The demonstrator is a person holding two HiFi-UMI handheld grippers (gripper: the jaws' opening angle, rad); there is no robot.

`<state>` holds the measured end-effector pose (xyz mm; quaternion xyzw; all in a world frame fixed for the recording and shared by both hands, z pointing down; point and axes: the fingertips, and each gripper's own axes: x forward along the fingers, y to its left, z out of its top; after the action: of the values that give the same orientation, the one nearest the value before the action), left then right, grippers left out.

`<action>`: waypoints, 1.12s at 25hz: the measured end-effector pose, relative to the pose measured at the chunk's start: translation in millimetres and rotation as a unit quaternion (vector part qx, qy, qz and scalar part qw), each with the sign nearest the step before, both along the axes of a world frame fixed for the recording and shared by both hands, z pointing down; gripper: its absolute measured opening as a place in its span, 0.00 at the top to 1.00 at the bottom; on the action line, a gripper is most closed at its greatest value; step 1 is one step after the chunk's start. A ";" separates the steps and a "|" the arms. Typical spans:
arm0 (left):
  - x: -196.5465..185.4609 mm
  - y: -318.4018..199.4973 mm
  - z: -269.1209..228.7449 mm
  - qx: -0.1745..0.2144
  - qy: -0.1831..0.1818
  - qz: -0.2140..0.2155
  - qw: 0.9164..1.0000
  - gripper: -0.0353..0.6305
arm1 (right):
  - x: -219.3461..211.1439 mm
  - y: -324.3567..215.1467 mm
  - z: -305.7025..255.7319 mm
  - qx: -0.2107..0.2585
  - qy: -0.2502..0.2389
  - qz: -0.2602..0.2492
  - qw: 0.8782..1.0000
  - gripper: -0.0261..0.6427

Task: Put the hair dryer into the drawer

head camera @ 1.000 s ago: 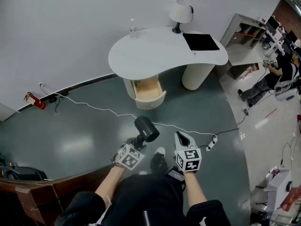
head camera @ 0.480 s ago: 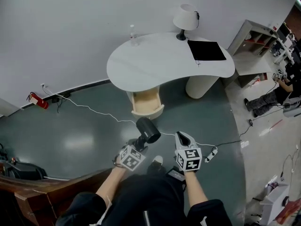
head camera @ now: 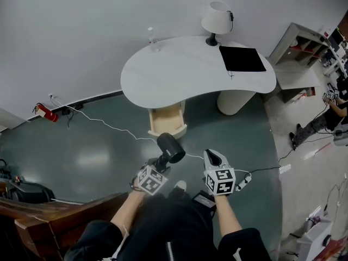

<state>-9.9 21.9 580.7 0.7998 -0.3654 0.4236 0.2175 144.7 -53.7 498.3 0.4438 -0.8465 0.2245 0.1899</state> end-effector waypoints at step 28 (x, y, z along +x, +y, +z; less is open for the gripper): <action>-36.6 -82.7 20.2 -0.009 -0.012 0.043 0.999 0.68 | -39.2 -79.2 -3.6 0.004 0.014 0.006 1.000 0.95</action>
<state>-46.5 -60.8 601.0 0.8079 -0.3295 0.4451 0.2016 105.5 -132.9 494.8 0.4524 -0.8422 0.2160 0.1982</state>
